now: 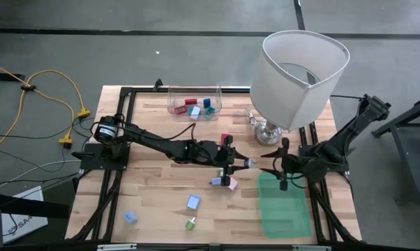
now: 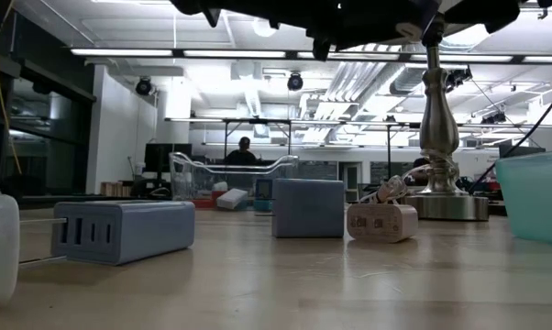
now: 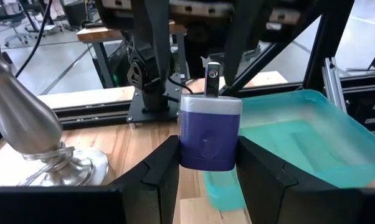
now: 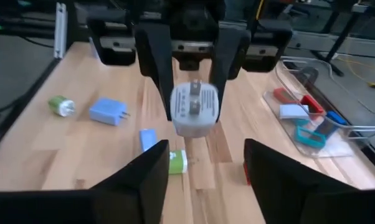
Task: Pick & Place Office items
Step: Put the purple charger adapter into the green bin
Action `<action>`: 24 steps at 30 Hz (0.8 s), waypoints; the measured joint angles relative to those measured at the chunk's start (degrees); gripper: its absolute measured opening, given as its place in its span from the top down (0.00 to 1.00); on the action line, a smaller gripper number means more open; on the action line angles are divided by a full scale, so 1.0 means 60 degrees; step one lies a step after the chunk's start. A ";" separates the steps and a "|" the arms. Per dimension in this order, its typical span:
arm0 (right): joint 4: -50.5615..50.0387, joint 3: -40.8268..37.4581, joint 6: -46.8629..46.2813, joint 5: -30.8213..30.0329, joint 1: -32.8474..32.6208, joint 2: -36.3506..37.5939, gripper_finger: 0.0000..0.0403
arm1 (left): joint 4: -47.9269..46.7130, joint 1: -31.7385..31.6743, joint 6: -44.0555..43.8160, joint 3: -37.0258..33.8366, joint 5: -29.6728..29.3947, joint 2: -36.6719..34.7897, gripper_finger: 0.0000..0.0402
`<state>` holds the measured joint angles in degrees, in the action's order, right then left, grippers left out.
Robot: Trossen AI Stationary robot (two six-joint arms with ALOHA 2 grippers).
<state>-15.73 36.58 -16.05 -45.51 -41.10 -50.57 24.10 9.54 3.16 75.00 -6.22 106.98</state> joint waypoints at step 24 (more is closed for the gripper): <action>0.1793 0.0000 0.0935 0.0783 0.0899 -0.0666 0.44 | 0.0538 0.0000 0.0114 -0.0004 0.0080 -0.0007 0.67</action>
<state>-4.97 36.58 -10.45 -40.81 -35.71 -54.57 27.32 9.54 3.84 74.98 -5.74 106.94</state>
